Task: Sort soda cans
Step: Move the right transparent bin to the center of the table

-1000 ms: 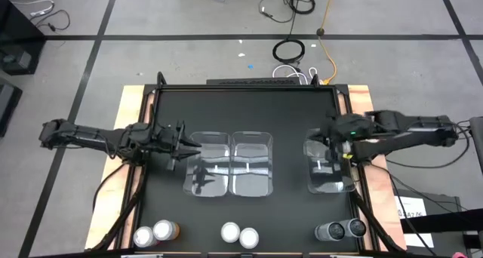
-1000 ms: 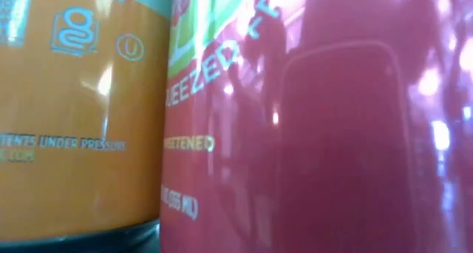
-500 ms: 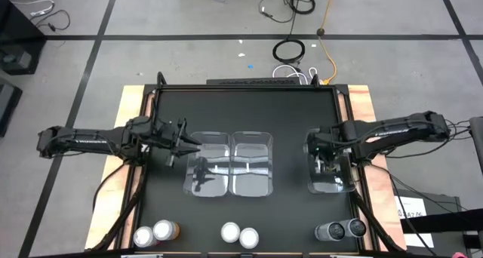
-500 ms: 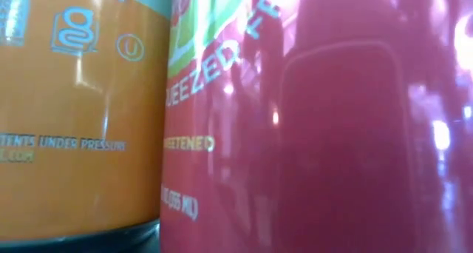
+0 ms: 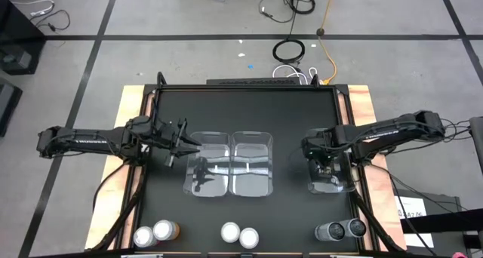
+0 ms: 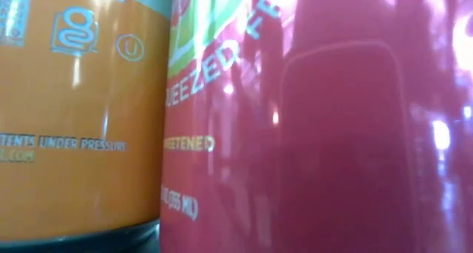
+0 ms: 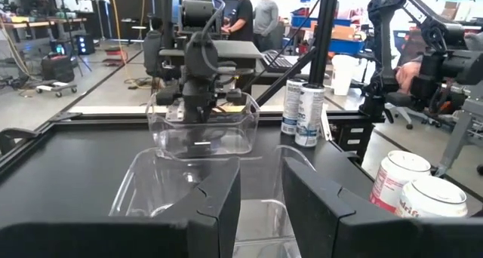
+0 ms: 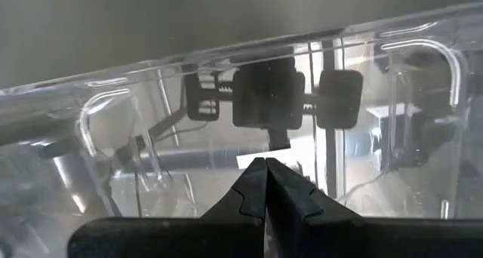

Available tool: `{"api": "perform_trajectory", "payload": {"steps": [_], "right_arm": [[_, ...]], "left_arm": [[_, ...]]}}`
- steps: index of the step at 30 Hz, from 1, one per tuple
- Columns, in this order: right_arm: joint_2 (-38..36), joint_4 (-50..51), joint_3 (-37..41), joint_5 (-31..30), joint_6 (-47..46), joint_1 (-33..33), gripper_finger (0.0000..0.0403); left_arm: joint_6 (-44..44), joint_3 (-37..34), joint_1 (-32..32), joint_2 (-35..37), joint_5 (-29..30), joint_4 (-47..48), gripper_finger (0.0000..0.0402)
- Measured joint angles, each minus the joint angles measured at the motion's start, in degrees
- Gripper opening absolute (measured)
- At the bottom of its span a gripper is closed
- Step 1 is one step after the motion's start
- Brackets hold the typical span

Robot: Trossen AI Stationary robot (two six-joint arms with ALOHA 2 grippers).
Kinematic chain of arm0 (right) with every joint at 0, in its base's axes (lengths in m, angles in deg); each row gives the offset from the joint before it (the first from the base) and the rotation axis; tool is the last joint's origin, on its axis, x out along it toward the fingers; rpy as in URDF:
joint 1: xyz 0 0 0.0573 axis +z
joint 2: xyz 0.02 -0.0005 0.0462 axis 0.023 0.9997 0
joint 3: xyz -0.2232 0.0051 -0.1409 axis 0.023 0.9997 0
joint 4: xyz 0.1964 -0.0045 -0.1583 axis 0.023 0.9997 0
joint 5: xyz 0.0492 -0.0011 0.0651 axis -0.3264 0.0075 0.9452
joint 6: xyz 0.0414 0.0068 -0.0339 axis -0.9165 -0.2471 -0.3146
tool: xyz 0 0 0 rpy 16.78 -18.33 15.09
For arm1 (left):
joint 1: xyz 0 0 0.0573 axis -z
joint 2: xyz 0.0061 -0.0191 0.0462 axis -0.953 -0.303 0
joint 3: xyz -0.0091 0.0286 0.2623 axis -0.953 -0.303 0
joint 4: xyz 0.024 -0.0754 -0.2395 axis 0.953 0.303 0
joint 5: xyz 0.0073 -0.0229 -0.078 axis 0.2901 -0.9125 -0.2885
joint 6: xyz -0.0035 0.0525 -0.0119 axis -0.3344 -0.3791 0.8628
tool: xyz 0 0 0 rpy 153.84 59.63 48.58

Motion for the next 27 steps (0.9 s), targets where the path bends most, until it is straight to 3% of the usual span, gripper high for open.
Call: {"api": "perform_trajectory", "payload": {"steps": [6, 18, 27], "right_arm": [[5.77, -1.40, 0.02, 0.03, -0.09, 0.00, 0.0000], [13.41, -16.25, -0.43, 1.45, 0.31, 0.00, 0.0000], [21.75, -19.92, -10.33, 0.90, 4.15, 0.00, 0.0000]], "left_arm": [[-0.02, 0.00, 0.00, 0.00, 0.00, 0.07, 0.0109], [-0.05, 0.00, 0.01, 0.00, -0.64, 0.24, 0.0109], [-0.05, 0.00, 0.00, 0.00, -1.01, 0.26, 0.0109]]}}
